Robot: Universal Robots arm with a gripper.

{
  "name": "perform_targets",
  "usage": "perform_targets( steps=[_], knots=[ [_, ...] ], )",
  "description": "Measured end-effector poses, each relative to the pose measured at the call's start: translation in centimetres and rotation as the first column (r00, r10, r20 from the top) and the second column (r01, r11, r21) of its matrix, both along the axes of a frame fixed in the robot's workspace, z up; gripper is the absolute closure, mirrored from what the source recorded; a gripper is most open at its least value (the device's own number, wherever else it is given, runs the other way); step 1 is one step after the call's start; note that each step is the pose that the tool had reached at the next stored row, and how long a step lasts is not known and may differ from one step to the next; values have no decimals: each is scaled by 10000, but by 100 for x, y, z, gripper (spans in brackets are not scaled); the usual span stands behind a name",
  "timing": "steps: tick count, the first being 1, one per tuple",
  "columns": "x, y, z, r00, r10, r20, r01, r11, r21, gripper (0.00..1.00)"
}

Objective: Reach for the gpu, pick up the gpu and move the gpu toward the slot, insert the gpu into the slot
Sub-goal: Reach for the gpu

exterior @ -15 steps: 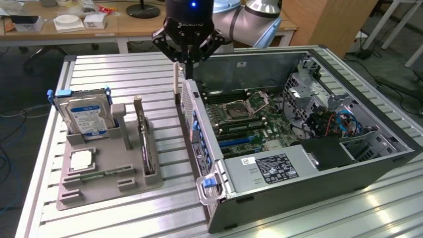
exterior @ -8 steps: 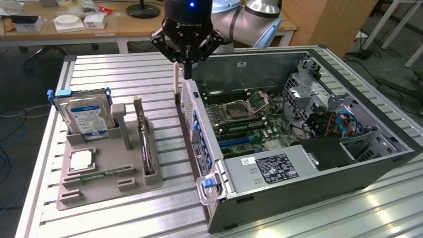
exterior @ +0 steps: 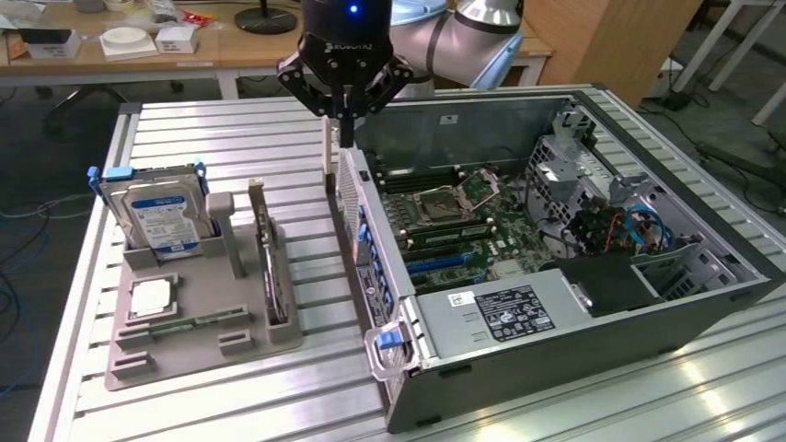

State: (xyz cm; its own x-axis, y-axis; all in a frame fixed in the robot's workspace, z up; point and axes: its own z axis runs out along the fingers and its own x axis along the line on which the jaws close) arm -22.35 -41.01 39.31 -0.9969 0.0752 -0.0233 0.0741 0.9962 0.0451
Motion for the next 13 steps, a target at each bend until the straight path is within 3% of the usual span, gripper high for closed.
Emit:
perform_targets(
  steps=[13],
  knots=[
    [-41,-13,0,10000,0,-1,0,10000,0,90]
  ],
)
